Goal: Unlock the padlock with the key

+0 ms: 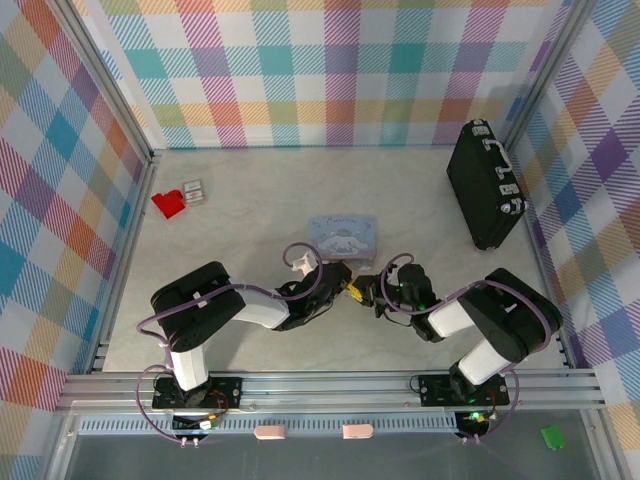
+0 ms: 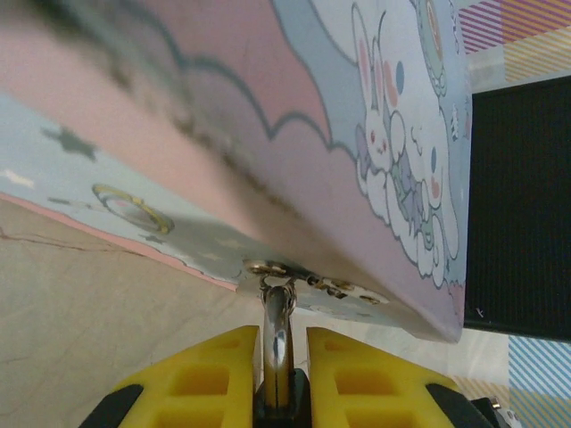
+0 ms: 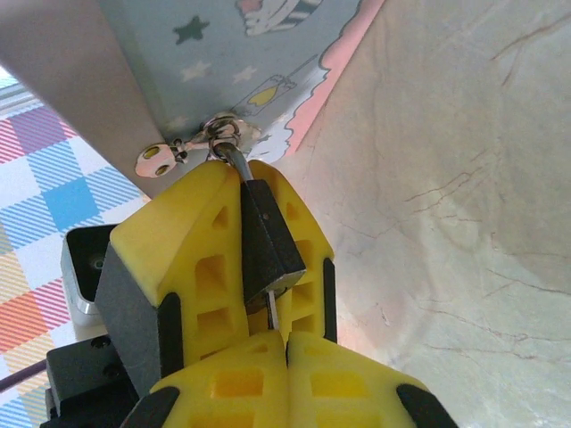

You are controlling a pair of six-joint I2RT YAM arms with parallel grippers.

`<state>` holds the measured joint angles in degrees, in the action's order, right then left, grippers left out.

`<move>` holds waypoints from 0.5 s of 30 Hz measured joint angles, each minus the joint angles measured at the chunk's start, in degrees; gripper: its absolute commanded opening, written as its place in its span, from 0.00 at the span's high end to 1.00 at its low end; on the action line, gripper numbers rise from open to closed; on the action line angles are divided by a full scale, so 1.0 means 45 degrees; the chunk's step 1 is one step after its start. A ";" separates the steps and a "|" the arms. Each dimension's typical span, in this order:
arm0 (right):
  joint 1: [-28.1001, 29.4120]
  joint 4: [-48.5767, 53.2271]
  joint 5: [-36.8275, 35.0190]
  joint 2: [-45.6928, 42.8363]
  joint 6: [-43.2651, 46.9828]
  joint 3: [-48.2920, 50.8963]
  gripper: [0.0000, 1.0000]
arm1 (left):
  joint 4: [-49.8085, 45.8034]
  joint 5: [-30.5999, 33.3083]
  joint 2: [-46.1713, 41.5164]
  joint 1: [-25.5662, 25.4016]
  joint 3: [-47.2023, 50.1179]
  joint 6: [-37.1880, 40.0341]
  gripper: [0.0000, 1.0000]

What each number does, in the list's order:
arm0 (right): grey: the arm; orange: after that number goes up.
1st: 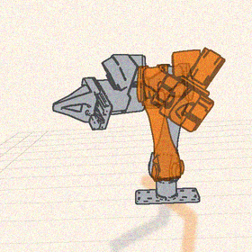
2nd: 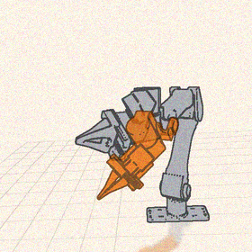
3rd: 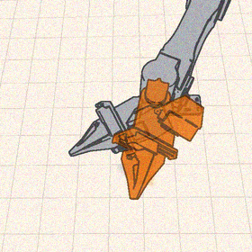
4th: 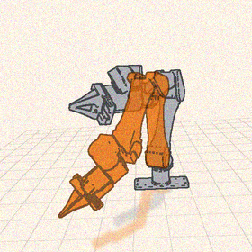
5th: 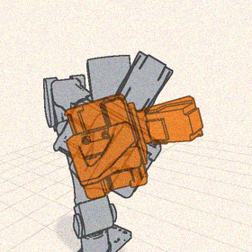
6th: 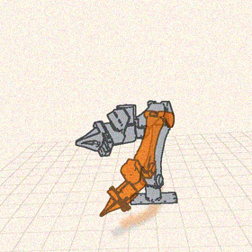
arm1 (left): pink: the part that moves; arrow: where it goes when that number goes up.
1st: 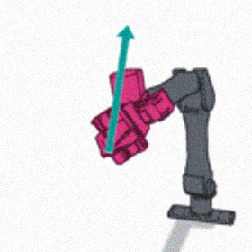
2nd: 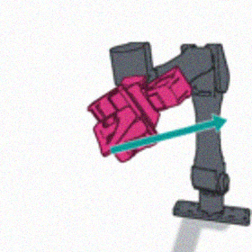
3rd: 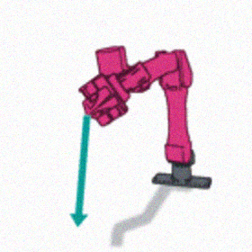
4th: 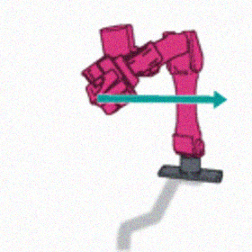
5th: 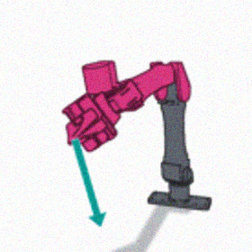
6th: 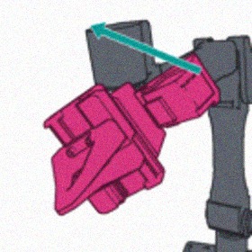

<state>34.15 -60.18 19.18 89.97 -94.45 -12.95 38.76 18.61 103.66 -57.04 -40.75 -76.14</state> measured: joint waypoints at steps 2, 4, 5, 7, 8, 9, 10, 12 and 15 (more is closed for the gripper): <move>-0.0102 0.0044 0.0165 -0.0010 0.0165 0.0000 1.00 | 0.0015 -0.0117 0.0000 0.0000 0.0000 -0.0044 1.00; -0.0160 0.0102 0.0243 -0.0019 0.0238 0.0000 1.00 | 0.0010 -0.0228 0.0000 -0.0005 -0.0005 -0.0044 1.00; -0.0185 0.0136 0.0243 -0.0019 0.0267 0.0000 1.00 | 0.0010 -0.0272 0.0000 -0.0005 -0.0005 -0.0044 1.00; -0.0209 0.0219 0.0238 -0.0024 0.0374 0.0000 1.00 | -0.0024 -0.0335 0.0000 -0.0039 -0.0005 -0.0039 1.00; -0.0238 0.0267 0.0228 -0.0034 0.0437 0.0000 1.00 | -0.0049 -0.0379 0.0000 -0.0049 -0.0005 -0.0039 0.99; -0.0287 0.0306 0.0199 -0.0034 0.0452 -0.0005 1.00 | -0.0058 -0.0461 0.0000 -0.0078 -0.0005 -0.0029 0.97; -0.0316 0.0335 0.0233 -0.0034 0.0471 0.0000 1.00 | -0.0068 -0.0476 0.0000 -0.0097 -0.0010 -0.0029 0.95; -0.0325 0.0335 0.0248 -0.0029 0.0510 0.0000 1.00 | -0.0092 -0.0505 0.0000 -0.0097 -0.0010 -0.0034 0.92; -0.0340 0.0345 0.0306 -0.0029 0.0578 0.0000 1.00 | -0.0078 -0.0554 0.0000 -0.0092 -0.0010 -0.0049 0.89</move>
<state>32.62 -58.63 20.56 89.84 -91.85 -12.95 38.41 16.12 103.66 -57.45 -40.80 -76.36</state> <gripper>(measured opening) 0.054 0.150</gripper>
